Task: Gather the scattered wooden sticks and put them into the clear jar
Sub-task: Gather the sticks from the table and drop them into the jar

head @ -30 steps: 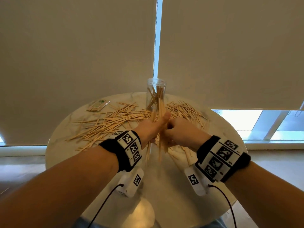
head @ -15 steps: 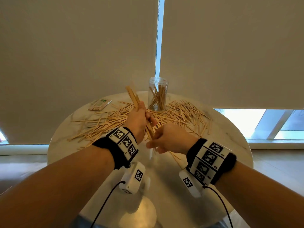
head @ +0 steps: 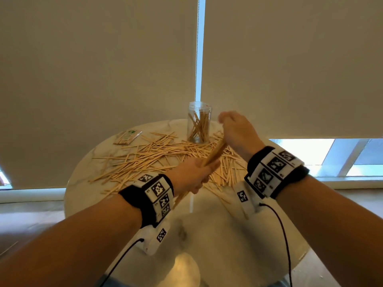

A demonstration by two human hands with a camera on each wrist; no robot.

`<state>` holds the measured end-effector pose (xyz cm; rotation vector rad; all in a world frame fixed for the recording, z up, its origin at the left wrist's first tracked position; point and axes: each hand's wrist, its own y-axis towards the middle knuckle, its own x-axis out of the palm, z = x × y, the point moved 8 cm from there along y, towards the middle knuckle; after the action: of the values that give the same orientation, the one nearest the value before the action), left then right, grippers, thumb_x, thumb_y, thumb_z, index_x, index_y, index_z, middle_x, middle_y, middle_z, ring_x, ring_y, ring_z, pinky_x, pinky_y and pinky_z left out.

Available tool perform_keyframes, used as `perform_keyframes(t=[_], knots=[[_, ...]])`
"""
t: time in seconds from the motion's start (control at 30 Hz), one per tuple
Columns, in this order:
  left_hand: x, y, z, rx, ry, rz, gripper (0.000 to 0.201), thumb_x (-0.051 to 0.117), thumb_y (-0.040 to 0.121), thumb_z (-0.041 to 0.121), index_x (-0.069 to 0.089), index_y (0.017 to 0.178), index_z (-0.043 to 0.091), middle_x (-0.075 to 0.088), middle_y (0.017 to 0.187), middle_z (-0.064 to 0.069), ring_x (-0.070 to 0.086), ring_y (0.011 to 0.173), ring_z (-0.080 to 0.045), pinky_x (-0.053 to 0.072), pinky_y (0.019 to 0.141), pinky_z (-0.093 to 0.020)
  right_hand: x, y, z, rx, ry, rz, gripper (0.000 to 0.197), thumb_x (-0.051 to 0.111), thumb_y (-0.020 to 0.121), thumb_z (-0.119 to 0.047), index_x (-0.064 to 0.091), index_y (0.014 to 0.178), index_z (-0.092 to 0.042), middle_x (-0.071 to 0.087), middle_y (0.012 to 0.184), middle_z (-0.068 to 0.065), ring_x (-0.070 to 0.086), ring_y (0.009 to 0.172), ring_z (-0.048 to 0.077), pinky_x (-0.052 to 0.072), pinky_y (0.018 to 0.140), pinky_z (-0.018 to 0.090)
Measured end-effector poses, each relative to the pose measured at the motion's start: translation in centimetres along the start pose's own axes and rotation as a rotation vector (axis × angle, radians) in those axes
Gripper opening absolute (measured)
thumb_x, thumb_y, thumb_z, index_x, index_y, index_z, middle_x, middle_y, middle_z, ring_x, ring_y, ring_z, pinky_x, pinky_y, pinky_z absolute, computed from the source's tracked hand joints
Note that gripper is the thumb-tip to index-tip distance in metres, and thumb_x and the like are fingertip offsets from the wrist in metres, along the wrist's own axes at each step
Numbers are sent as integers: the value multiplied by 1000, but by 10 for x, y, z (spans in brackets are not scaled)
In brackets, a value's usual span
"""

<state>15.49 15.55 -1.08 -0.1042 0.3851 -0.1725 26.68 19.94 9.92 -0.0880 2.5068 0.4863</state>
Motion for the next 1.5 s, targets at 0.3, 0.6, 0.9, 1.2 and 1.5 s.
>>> perform_keyframes(t=[0.3,0.6,0.9,1.2,1.5], knots=[[-14,3,12,90,-264,95,34,45,101,48,54,102,15,45,68,4,40,54,-9,39,50,-24,43,-16,24,54,160,-270,45,44,99,-54,57,125,-21,64,112,-4,60,104,14,52,94,41],[-58,8,16,213,-906,443,18,41,106,33,41,103,15,44,63,3,44,51,-12,46,58,-33,101,-62,33,241,296,-686,19,66,91,-10,55,105,-4,58,82,10,52,59,14,47,56,27],[-60,-3,31,226,-717,432,33,60,97,37,56,115,10,73,106,-14,71,95,-29,58,85,-43,77,-36,26,-46,-226,-411,40,42,104,-34,59,79,-8,49,63,2,43,54,16,40,58,32],[-54,6,26,7,-534,455,56,31,107,39,68,87,3,77,89,-12,74,77,-22,61,72,-34,60,-26,45,-29,-574,-317,30,54,98,-41,55,78,-18,53,66,-3,50,59,13,41,53,22],[-52,16,16,-10,18,464,50,61,90,54,74,81,7,72,65,-2,46,32,-6,34,41,-16,50,-14,58,-9,-640,-382,28,65,92,-45,65,88,-17,58,69,-4,56,62,12,43,55,23]])
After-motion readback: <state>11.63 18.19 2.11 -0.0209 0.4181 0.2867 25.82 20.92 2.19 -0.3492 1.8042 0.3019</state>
